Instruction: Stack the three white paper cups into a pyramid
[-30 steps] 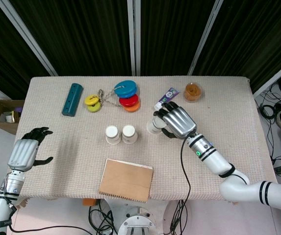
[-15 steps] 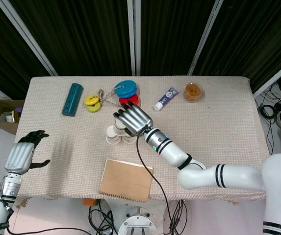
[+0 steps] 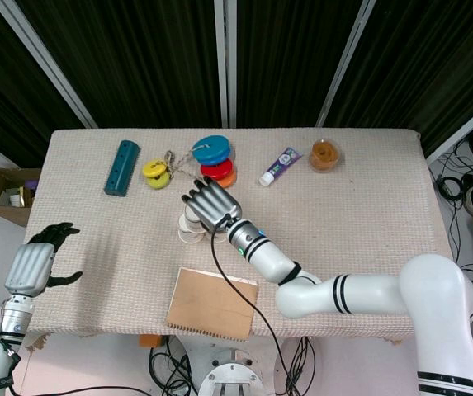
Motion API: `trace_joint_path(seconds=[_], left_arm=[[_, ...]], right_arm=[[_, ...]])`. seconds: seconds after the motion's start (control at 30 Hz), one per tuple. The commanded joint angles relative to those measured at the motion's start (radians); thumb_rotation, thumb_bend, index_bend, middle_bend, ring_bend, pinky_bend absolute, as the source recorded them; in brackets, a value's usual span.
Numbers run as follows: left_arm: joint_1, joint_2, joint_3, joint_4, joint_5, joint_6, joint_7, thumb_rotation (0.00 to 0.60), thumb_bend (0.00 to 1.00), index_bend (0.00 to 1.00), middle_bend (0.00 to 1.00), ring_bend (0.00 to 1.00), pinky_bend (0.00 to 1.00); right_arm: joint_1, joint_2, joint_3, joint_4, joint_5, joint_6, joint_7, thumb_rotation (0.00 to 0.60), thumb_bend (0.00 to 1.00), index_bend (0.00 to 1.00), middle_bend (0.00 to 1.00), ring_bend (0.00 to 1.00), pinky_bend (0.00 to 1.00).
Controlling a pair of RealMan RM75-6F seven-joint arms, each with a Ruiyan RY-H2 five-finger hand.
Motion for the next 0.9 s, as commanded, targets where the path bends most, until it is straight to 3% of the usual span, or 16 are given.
trace_joint_path(seconds=[0.03, 0.63, 0.9], left_arm=[[0.001, 0.000, -0.002, -0.002, 0.002, -0.001, 0.001, 0.600, 0.11, 0.23, 0.15, 0.14, 0.27], [0.008, 0.003, -0.017, -0.012, 0.000, -0.015, 0.011, 0.600, 0.12, 0.23, 0.16, 0.14, 0.27], [0.011, 0.002, -0.021, -0.014, -0.001, -0.020, 0.012, 0.600, 0.12, 0.23, 0.15, 0.14, 0.27]], right_arm=[[0.005, 0.003, -0.006, -0.005, 0.003, 0.004, 0.009, 0.600, 0.40, 0.40, 0.35, 0.15, 0.23], [0.028, 0.022, -0.046, -0.018, 0.027, 0.027, 0.031, 0.600, 0.40, 0.26, 0.31, 0.14, 0.23], [0.035, 0.032, -0.058, -0.031, 0.031, 0.027, 0.037, 0.600, 0.40, 0.11, 0.24, 0.13, 0.20]])
